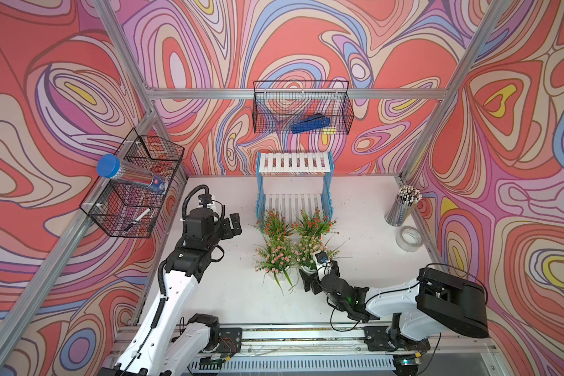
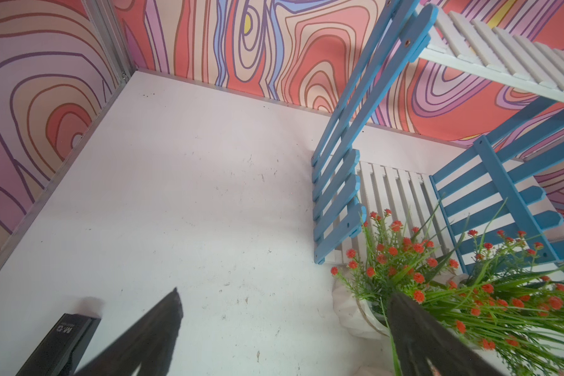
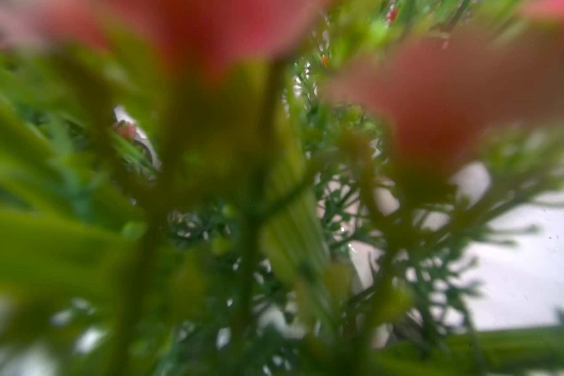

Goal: Place the baby's breath potted plants on the rack by color
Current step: Pick up the baby's breath potted plant from the center of the board.

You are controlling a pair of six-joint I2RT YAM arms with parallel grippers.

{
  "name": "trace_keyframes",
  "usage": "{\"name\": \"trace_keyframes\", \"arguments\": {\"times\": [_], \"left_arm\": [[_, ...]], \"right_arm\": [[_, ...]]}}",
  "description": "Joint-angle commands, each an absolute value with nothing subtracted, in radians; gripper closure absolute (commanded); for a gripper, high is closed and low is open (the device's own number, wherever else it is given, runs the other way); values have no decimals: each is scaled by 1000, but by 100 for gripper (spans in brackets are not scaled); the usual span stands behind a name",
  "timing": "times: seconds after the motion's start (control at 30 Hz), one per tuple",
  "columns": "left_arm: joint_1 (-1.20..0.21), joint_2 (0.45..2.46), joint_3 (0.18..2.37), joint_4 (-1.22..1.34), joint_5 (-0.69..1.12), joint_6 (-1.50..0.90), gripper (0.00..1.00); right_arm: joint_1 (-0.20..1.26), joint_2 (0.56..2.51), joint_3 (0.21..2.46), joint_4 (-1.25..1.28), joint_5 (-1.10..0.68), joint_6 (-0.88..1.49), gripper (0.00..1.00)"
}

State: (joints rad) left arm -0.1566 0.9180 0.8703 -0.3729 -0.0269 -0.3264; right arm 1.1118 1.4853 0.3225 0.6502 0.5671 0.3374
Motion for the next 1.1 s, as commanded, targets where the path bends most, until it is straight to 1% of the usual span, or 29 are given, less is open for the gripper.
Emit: {"name": "trace_keyframes", "arguments": {"times": [0.0,0.33,0.47,0.67,0.77,0.9,1.07], "left_arm": [[-159,920,902,-405,-43,-334,0],[-158,915,901,-417,-52,-336,0],[-159,913,900,-420,-55,-336,0],[-159,914,894,-420,-57,-341,0],[-159,913,887,-421,-53,-342,0],[-159,903,880,-428,-60,-336,0],[-159,896,872,-425,-65,-337,0]], "right_arm": [[1088,1516,336,679,547,324,2],[1049,1630,345,766,510,296,3],[1049,1620,336,783,505,289,9],[1048,1555,316,762,493,288,26],[1049,1535,322,740,489,287,32],[1049,1492,327,710,500,273,36],[1049,1341,347,558,482,264,38]]}}
